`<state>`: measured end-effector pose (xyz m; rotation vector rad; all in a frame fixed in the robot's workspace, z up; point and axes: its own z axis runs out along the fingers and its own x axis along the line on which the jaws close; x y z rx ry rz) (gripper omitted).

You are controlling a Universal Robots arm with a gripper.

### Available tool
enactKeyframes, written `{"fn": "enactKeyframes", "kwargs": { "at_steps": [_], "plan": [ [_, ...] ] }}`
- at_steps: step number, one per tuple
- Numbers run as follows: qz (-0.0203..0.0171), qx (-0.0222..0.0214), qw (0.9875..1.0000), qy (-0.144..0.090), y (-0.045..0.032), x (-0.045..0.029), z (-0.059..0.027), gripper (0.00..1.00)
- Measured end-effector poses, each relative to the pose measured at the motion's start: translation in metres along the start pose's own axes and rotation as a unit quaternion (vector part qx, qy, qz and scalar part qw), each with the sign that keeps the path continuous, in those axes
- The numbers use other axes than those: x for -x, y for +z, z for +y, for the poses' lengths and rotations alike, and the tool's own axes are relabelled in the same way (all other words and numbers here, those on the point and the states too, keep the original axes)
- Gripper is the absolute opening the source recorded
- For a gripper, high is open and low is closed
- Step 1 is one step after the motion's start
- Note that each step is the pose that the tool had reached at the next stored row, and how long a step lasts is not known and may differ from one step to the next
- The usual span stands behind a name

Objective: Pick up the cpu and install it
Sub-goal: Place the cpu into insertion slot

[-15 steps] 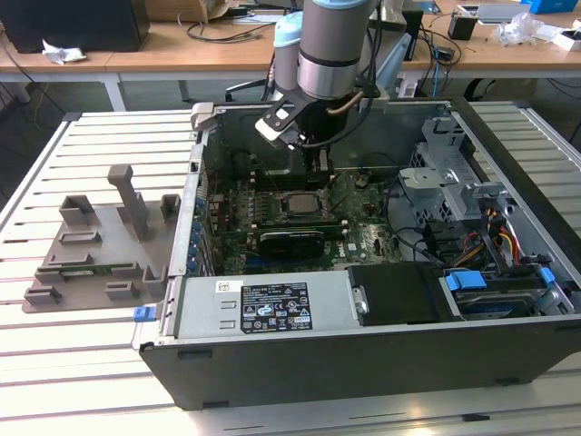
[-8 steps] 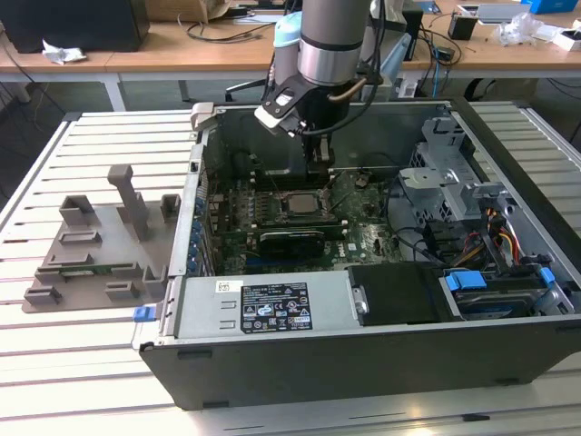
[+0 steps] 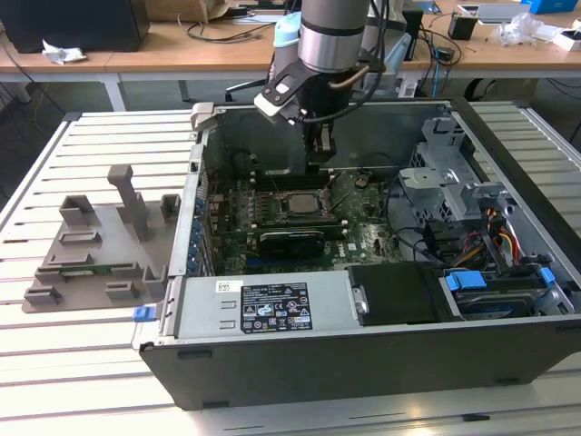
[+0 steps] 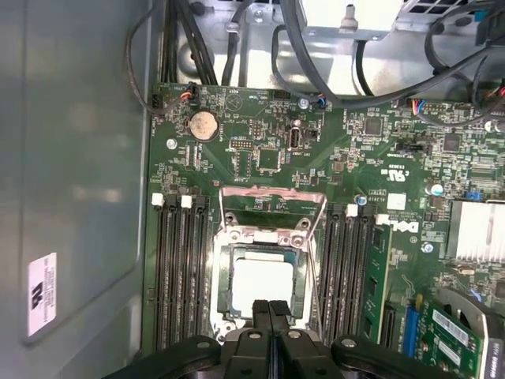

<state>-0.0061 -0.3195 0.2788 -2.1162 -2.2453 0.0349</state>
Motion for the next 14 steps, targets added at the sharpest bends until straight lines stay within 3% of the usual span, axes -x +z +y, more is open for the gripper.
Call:
{"fn": "enactKeyframes", "kwargs": {
  "at_steps": [10, 14],
  "plan": [
    [0.0, 0.0, 1.0, 0.0, -0.021, -0.0005, -0.0011, 0.11],
    [0.0, 0.0, 1.0, 0.0, -0.0336, -0.0009, -0.0018, 0.11]
  ]
}}
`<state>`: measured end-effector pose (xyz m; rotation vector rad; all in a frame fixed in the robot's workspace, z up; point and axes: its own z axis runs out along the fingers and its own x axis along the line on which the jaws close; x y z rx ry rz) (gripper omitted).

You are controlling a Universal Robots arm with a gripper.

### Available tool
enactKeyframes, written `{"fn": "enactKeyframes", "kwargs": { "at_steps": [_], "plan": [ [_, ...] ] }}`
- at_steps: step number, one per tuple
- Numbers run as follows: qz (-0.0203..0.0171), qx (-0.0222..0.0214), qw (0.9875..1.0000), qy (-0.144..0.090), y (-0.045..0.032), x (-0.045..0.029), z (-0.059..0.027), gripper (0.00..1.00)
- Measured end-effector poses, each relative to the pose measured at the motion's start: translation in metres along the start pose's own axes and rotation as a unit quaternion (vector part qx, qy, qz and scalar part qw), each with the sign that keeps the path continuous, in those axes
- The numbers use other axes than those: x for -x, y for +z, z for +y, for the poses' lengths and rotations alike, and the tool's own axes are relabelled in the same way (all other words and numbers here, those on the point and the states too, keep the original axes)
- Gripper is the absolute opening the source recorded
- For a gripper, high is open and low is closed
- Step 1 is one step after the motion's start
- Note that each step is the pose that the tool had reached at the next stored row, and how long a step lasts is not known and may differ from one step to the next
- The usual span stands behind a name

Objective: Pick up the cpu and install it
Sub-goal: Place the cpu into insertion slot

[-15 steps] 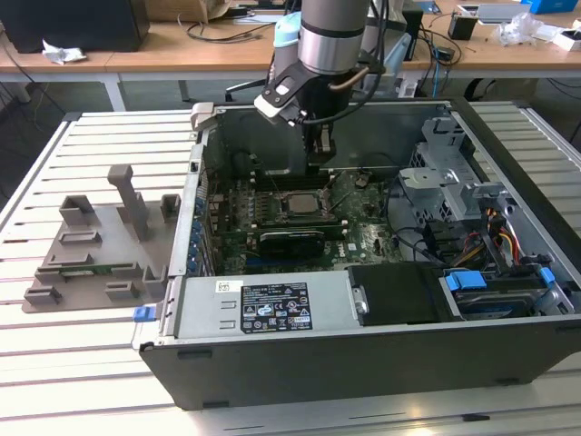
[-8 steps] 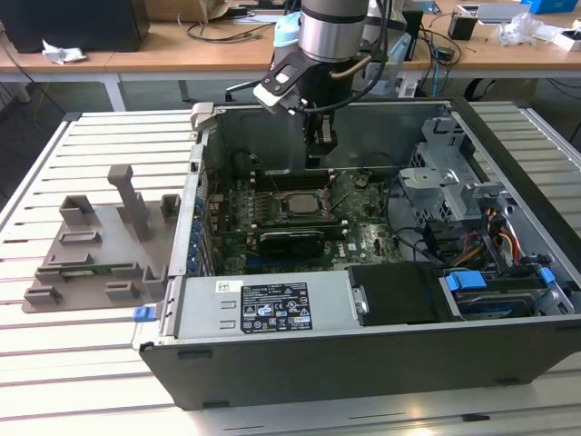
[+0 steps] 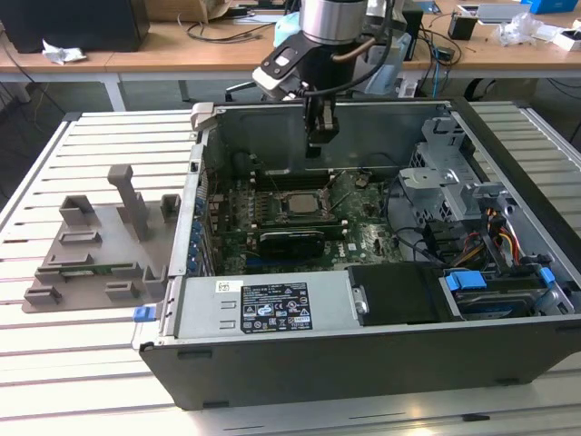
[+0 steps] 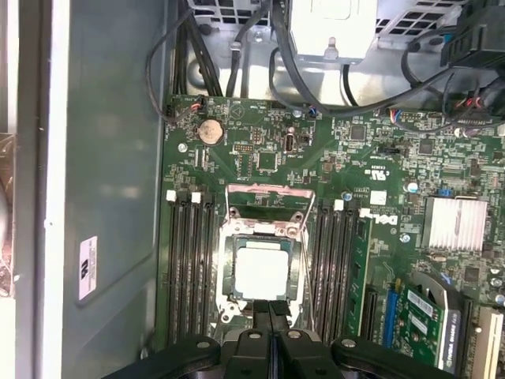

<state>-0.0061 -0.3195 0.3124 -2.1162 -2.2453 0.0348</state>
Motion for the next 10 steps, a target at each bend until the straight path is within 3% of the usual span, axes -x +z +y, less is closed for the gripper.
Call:
{"fn": "enactKeyframes", "kwargs": {
  "at_steps": [4, 10],
  "plan": [
    [0.0, 0.0, 1.0, 0.0, -0.013, -0.0003, -0.0007, 0.11],
    [0.0006, 0.0, 1.0, 0.0, -0.0136, -0.0003, -0.0007, 0.11]
  ]
}}
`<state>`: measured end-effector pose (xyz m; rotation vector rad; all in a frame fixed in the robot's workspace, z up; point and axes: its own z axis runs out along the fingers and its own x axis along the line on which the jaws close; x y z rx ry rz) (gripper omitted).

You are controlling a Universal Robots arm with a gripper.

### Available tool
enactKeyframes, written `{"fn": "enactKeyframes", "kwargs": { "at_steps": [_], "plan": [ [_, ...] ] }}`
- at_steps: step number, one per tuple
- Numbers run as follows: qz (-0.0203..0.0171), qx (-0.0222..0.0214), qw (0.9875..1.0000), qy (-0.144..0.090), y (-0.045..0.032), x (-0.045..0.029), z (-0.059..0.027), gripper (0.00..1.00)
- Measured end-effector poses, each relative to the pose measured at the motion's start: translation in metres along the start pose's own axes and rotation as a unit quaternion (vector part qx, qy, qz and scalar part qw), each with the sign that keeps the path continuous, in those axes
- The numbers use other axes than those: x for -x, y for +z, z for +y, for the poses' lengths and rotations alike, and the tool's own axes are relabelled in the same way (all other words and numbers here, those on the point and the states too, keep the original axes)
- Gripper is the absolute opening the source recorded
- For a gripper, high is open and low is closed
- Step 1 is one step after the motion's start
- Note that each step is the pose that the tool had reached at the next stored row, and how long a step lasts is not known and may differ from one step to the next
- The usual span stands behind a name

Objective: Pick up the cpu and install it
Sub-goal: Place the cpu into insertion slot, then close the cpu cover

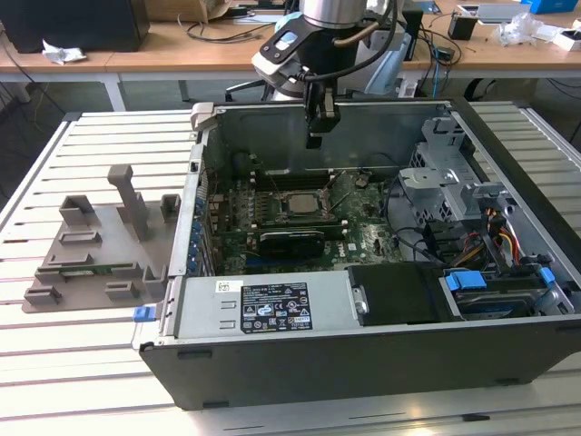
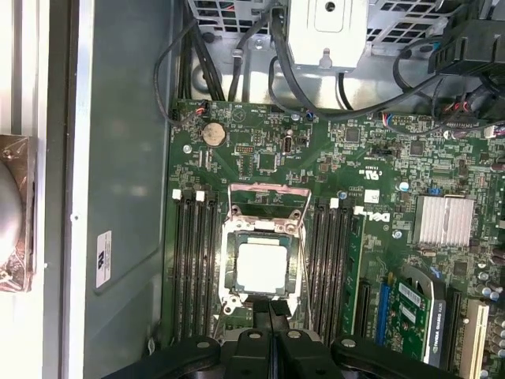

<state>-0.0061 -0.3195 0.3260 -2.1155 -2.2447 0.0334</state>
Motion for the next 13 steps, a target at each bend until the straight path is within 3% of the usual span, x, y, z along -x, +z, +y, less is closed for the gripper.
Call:
{"fn": "enactKeyframes", "kwargs": {
  "at_steps": [6, 7, 9, 12, 13],
  "plan": [
    [0.0001, 0.0, 1.0, 0.0, 0.0, 0.0, 0.0005, 0.11],
    [0.0002, 0.0, 1.0, 0.0, -0.0002, 0.0002, 0.0036, 0.11],
    [0.0003, -0.0018, 1.0, -0.001, -0.0012, 0.0012, 0.0218, 0.11],
    [0.0085, -0.0071, 0.9999, -0.004, -0.0009, 0.0025, 0.047, 0.11],
    [0.0081, -0.0081, 0.9999, -0.008, 0.0023, 0.003, 0.0518, 0.11]
  ]
}}
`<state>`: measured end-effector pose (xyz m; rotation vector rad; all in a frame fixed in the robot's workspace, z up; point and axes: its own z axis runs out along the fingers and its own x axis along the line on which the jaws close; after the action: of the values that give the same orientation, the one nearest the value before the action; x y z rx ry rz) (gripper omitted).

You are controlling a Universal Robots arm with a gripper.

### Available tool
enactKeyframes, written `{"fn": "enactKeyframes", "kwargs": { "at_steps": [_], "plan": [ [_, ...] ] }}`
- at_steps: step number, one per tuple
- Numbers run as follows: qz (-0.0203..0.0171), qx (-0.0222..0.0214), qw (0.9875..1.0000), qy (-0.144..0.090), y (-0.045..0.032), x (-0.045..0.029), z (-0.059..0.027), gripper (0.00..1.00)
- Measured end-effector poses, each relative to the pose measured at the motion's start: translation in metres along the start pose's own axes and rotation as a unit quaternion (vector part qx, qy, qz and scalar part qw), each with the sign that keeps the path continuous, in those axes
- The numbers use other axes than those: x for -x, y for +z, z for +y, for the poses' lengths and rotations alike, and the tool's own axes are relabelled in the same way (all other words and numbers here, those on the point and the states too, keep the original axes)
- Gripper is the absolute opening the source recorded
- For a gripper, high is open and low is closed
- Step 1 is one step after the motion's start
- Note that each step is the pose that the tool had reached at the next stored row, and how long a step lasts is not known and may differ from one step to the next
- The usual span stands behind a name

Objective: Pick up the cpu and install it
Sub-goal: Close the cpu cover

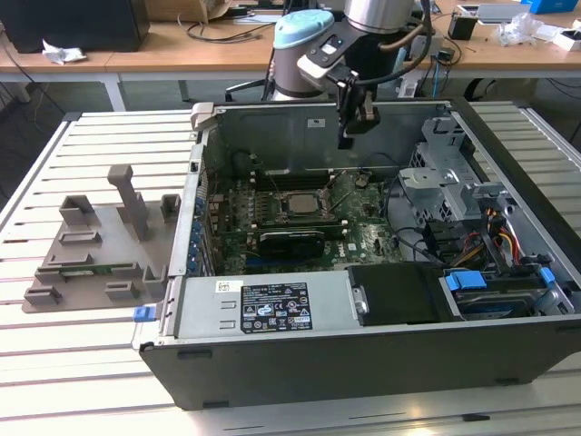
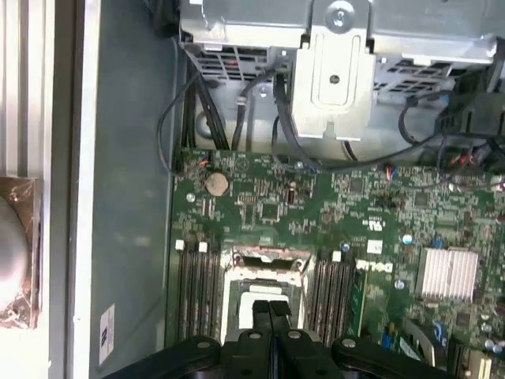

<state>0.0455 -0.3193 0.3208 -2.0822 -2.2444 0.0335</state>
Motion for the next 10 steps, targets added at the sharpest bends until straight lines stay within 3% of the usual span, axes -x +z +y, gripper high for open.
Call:
{"fn": "enactKeyframes", "kwargs": {
  "at_steps": [5, 10],
  "plan": [
    [-0.0012, -0.0009, 0.9999, -0.015, 0.0161, 0.0, 0.0231, 0.11],
    [-0.0015, -0.0014, 0.9998, -0.021, 0.0256, -0.0003, 0.0346, 0.11]
  ]
}}
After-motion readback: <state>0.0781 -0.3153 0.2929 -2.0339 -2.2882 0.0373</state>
